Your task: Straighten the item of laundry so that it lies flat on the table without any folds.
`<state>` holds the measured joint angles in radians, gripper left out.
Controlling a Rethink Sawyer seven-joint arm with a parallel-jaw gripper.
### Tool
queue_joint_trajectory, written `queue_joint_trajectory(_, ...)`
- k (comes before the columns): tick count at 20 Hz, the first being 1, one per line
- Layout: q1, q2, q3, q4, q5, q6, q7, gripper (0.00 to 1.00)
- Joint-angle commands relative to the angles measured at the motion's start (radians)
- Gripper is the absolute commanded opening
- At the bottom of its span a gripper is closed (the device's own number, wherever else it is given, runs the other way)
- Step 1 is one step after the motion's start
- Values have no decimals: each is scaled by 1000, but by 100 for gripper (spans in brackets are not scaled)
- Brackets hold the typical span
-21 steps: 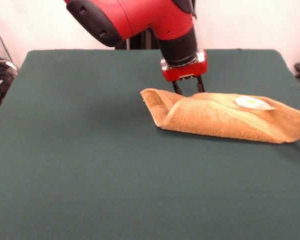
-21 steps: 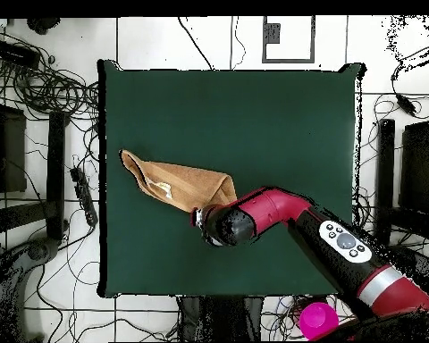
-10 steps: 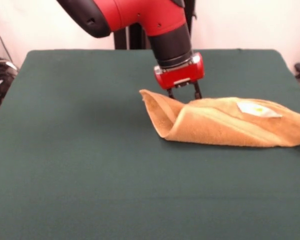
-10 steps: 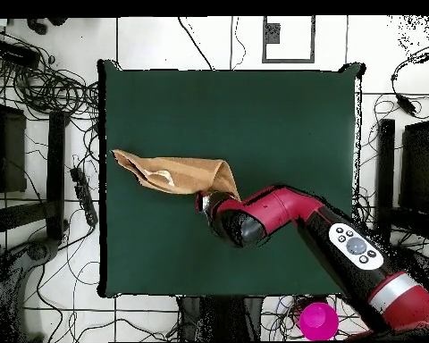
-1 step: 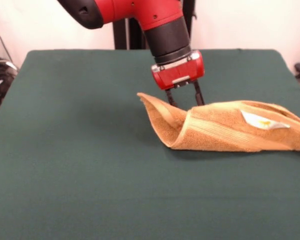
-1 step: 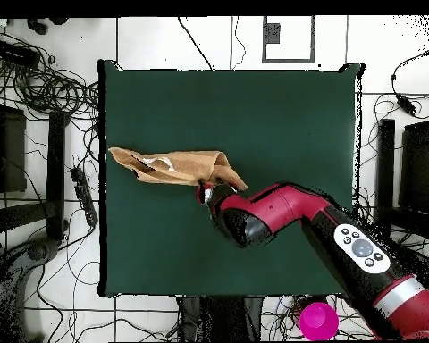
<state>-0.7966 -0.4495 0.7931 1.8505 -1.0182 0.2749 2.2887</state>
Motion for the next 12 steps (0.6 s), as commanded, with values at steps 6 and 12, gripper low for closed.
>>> queue_joint_trajectory(6,3,-9,39,-22,3,-6,-107,100)
queue_joint_trajectory(12,40,-26,1,-68,-22,-57,-44,100)
